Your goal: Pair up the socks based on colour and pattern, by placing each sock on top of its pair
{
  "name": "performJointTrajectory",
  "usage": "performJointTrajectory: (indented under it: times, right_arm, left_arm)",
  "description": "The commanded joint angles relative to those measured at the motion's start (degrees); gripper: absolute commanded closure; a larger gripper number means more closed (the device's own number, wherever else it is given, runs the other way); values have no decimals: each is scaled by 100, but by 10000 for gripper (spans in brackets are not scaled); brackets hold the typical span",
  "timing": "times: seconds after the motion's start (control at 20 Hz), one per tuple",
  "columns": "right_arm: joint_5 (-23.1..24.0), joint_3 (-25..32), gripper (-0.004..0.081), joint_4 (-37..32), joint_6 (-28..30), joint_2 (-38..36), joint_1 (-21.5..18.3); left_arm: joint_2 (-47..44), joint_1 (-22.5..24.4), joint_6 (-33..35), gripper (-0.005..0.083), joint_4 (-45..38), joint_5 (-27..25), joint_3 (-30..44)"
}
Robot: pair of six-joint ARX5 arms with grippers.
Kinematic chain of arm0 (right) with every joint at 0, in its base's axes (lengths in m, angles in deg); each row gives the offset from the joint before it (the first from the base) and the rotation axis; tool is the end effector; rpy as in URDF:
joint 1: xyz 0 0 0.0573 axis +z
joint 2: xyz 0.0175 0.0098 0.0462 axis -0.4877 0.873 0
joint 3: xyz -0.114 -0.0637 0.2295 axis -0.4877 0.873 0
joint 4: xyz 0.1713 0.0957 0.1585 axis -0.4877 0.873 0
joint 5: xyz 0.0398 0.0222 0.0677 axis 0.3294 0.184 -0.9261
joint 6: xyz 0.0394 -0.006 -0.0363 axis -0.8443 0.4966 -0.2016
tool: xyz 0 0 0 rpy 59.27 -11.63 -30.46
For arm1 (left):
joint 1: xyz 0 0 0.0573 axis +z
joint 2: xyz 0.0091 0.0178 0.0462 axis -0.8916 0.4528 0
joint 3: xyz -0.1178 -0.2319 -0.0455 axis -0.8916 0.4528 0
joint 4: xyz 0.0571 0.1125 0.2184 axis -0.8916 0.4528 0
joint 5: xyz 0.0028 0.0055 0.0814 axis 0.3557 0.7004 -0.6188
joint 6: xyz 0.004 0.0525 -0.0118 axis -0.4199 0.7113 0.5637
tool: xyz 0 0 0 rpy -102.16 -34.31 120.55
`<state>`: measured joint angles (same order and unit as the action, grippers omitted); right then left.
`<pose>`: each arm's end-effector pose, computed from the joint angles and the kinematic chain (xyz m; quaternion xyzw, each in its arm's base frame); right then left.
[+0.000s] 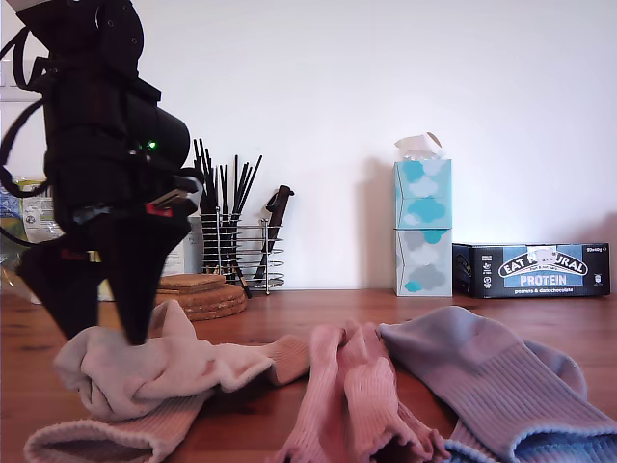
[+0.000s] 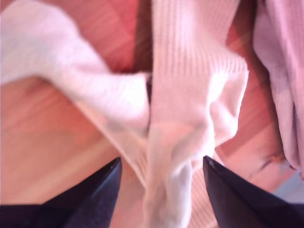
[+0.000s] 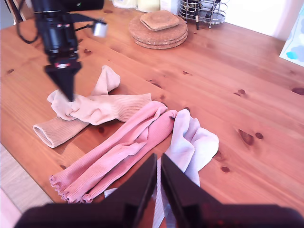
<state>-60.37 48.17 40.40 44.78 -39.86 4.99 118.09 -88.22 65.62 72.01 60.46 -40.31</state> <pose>0.0623 0.0439 0.2813 -0.0986 0.2087 0.3161 0.9202 0.2945 -0.1472 0.1826 0.0845 0.7419 -0.2644 0.6104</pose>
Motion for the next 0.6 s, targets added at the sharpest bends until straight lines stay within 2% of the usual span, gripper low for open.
performJointTrajectory:
  times: [0.0,0.1,0.2,0.35,0.45,0.55]
  right_arm:
    - [-35,90,783,-33,2,22,-17]
    - [-35,90,783,-33,2,22,-17]
    - [-35,90,783,-35,2,22,-17]
    - [-35,90,783,-35,2,22,-17]
    - [-35,90,783,-35,0,22,-17]
    - [-35,90,783,-35,2,22,-17]
  left_arm:
    - [46,-37,2,278,190,-35,76]
    - [46,-37,4,317,323,-33,76]
    - [46,-37,-4,420,470,-28,83]
    - [46,-55,11,610,334,-7,83]
    - [46,-90,151,799,166,20,83]
    - [46,-90,273,794,291,232,48]
